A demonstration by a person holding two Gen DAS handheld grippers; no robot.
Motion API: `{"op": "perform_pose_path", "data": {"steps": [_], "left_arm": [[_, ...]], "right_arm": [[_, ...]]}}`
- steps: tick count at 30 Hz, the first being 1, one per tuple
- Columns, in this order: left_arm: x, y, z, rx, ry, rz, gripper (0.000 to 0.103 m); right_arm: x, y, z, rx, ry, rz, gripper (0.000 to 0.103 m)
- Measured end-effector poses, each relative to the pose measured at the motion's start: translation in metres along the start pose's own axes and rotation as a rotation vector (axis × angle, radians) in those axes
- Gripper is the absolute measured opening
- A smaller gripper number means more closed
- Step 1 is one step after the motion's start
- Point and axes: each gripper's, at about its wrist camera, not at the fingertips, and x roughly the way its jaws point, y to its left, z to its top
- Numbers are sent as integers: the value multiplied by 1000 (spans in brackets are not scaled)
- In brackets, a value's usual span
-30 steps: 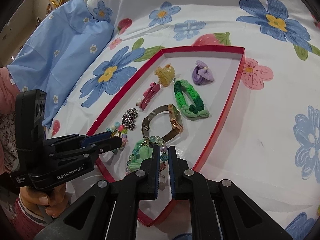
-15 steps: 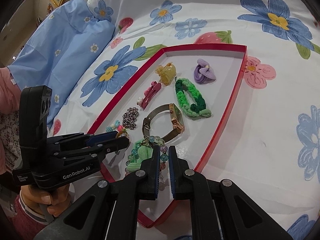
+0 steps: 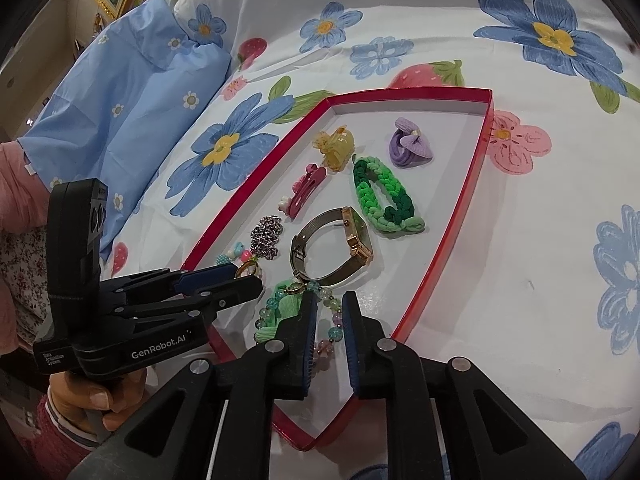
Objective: Organize jewelry
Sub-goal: 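Carry the ring and bead bracelet into the tray and open both tools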
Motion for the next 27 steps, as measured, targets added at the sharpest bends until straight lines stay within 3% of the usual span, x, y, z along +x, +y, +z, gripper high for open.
{"op": "perform_pose_path", "data": {"steps": [9, 14, 21, 27], "left_arm": [[-3, 0, -3, -7, -4, 1, 40], [-11, 0, -4, -17, -26, 0, 54], [-21, -2, -7, -20, -43, -2, 58], [-33, -5, -12, -29, -74, 12, 80]], "right_arm": [[-6, 0, 0, -2, -11, -2, 22], [-14, 2, 0, -8, -40, -23, 31], [-26, -1, 1, 10, -81, -24, 36], [-36, 1, -1, 9, -116, -18, 40]]}}
